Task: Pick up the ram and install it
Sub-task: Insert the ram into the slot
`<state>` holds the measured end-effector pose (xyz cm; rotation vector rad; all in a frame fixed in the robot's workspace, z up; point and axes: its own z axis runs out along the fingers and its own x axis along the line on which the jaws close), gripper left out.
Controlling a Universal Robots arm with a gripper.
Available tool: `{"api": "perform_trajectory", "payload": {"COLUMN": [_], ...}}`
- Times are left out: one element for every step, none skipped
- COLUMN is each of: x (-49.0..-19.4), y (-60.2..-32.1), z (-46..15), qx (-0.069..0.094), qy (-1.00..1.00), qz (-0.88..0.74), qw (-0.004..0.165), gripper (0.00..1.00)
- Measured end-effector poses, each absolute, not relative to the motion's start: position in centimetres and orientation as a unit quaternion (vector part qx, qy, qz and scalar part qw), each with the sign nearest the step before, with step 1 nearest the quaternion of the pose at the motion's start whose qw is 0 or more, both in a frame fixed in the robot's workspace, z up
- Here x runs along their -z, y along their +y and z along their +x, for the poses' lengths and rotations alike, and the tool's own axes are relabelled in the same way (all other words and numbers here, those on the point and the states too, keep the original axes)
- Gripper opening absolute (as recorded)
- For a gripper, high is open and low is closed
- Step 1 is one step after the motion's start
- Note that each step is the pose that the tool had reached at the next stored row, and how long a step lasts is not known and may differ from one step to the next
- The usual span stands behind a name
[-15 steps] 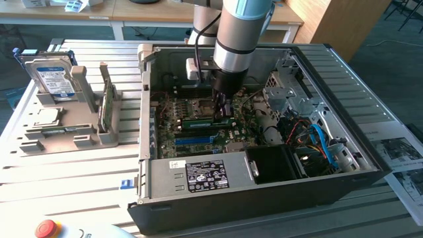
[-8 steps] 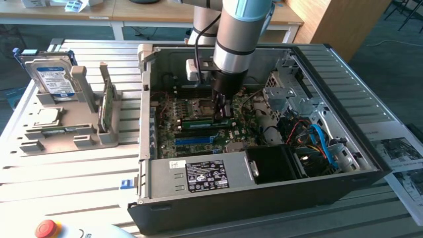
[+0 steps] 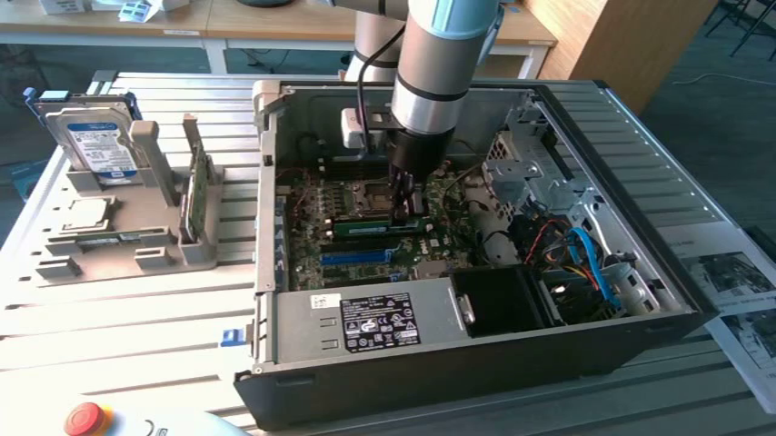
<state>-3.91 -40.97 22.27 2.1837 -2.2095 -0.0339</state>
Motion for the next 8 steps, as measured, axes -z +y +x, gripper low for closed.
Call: {"api": "perform_trajectory", "payload": {"x": [-22.27,-22.27,-22.27,-22.27,-22.27,-22.27,-22.27,-22.27], "y": [-40.97,-40.97,-40.97,-40.97,-40.97,-40.97,-40.97,-40.97], "z": [-3.91,-3.91,-3.91,-3.91,-3.92,-3.91,-3.91,-3.91], "qx": [0.011,0.011,0.011,0.011,0.011,0.011,0.011,0.011], "qy": [-0.711,-0.711,-0.711,-0.711,-0.711,-0.711,-0.711,-0.711], "qz": [0.703,0.703,0.703,0.703,0.703,0.703,0.703,0.703], "qw": [0.017,0.017,0.017,0.017,0.017,0.017,0.017,0.017], "gripper": [0.12,0.12,0.12,0.13,0.19,0.19,0.19,0.25]}}
